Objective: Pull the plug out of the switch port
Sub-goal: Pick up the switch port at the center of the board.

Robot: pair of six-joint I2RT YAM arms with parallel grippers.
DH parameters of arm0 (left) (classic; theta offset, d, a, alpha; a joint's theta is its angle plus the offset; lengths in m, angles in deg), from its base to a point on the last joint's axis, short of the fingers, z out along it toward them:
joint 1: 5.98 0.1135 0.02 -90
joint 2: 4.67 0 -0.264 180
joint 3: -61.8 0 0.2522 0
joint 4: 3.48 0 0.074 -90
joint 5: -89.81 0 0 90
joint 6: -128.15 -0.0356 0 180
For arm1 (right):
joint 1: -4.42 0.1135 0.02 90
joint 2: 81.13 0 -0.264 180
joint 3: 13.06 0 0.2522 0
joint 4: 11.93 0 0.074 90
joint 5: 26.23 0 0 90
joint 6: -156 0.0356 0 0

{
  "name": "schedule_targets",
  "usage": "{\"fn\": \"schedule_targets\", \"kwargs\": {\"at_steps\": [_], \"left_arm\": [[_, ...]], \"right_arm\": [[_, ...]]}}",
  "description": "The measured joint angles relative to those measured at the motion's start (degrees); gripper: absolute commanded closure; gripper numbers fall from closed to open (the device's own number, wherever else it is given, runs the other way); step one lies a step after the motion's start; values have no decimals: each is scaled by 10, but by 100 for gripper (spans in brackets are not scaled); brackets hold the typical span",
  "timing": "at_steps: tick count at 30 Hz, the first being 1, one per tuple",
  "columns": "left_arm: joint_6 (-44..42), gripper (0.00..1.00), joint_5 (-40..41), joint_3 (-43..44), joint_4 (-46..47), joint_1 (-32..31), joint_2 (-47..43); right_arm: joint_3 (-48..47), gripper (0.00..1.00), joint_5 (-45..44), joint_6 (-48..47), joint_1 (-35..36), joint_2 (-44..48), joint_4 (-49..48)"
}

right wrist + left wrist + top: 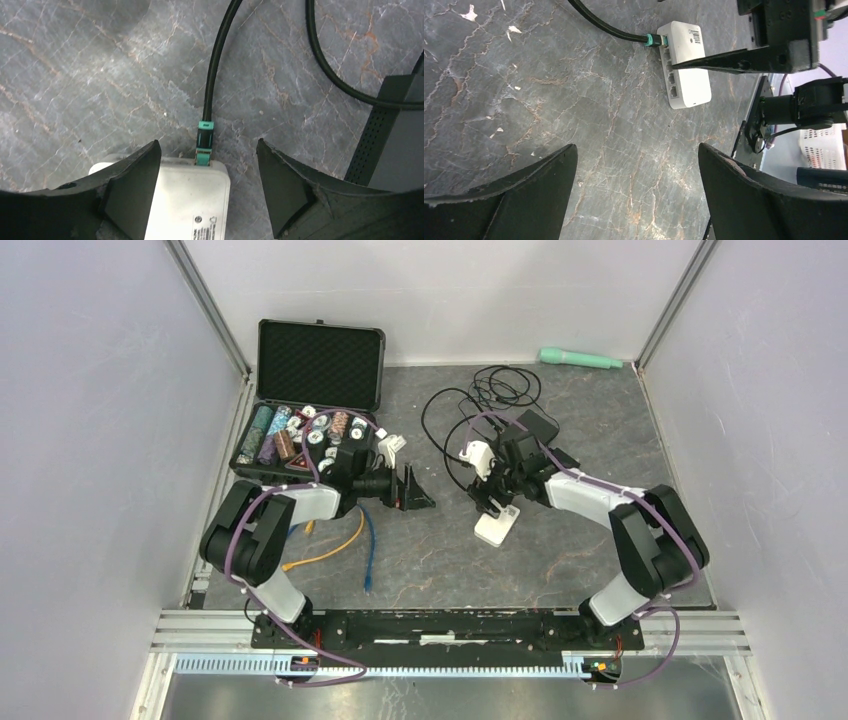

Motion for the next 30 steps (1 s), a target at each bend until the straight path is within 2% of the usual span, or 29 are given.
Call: {"fn": "schedule_targets", "kwargs": {"at_steps": [5, 13, 15, 19, 20, 25, 30], "left_arm": [[35, 4, 7, -20, 49, -2, -3], [39, 5, 20, -53, 64, -2, -8], [39, 6, 20, -53, 66, -2, -8], [39, 6, 20, -53, 74, -2, -3], [39, 6, 20, -53, 75, -3, 0], [35, 3, 25, -47, 49, -19, 6], [26, 1, 40, -12, 7, -58, 6]], "right_arm": [[-32, 40, 4, 10, 1, -46, -16], [-76, 50, 9, 23, 10, -114, -30], [-77, 60, 8, 24, 12, -118, -31], [-79, 97, 7, 31, 12, -118, -34], [-80, 100, 8, 36, 12, -118, -35], [-80, 100, 14, 72, 13, -107, -63], [-47, 100, 22, 122, 13, -33, -141]]}}
